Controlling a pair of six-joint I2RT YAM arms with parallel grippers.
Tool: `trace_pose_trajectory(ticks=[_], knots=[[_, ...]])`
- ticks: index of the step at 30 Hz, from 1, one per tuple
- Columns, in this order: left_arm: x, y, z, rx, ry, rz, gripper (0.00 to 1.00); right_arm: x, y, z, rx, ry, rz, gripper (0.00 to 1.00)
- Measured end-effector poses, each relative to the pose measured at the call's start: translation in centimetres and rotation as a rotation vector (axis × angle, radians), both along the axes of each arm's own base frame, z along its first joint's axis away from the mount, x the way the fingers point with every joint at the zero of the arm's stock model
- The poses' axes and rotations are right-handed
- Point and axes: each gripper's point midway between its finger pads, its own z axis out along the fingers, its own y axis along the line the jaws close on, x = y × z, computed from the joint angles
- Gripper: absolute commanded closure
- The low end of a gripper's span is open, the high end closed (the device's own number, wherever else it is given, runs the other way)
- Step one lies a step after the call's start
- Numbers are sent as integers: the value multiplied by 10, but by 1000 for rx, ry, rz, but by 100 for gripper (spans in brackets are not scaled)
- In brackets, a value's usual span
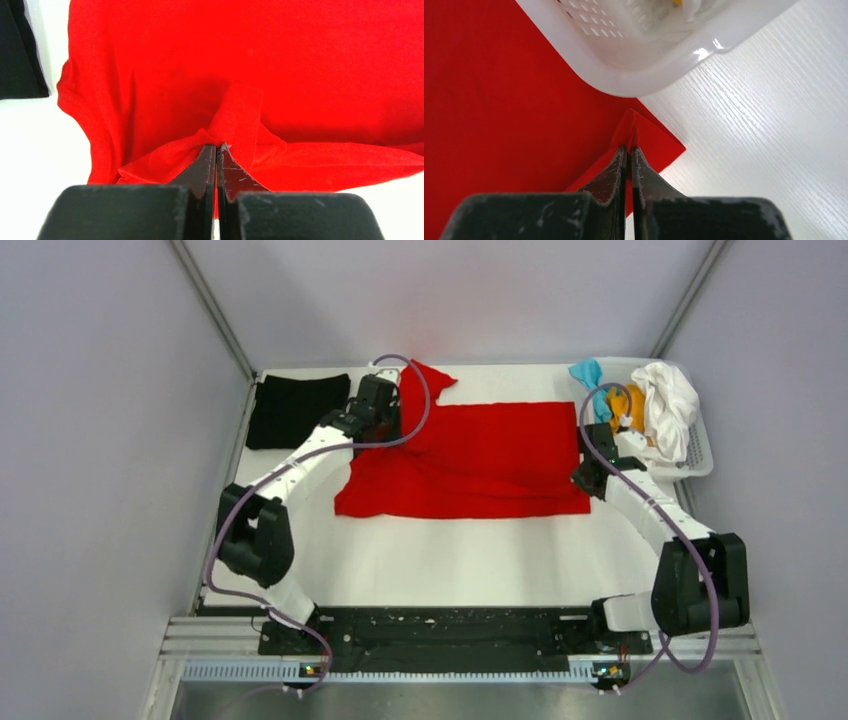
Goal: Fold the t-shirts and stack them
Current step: Fold the flattened tshirt in 1/3 of the way
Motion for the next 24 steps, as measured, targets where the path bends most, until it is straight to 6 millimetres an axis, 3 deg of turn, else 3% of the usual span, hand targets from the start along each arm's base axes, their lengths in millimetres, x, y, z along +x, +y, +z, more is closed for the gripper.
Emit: trace_pose_trajectory(ticks=[2, 3, 4, 7, 8, 9, 12, 16, 17, 21, 24], knots=[[12, 2, -8, 16, 12, 5, 81, 7, -2, -3, -2, 4, -8, 91], [18, 4, -11, 21, 19, 11, 64, 10, -2, -4, -2, 6, -12, 82], [25, 6, -15, 28, 25, 15, 53, 14, -3, -5, -1, 7, -17, 73], [54, 14, -23, 30, 54, 62, 29, 31, -5, -4, -4, 10, -24, 44], [64, 18, -24, 24, 67, 81, 6, 38, -5, -1, -4, 4, -20, 37], [74, 23, -25, 16, 75, 101, 2, 43, -3, 2, 2, -8, -17, 29], [86, 37, -24, -21, 91, 141, 1, 51, 3, 12, 24, -47, 13, 23], [75, 41, -20, -93, 123, 143, 1, 50, 14, 23, 58, -90, 71, 8], [67, 37, -21, -113, 135, 130, 1, 47, 19, 25, 66, -100, 97, 2], [16, 19, -31, -194, 199, 66, 1, 36, 51, 28, 93, -131, 221, 1], [-11, 8, -47, -242, 248, 34, 1, 29, 77, 15, 136, -125, 322, 1]])
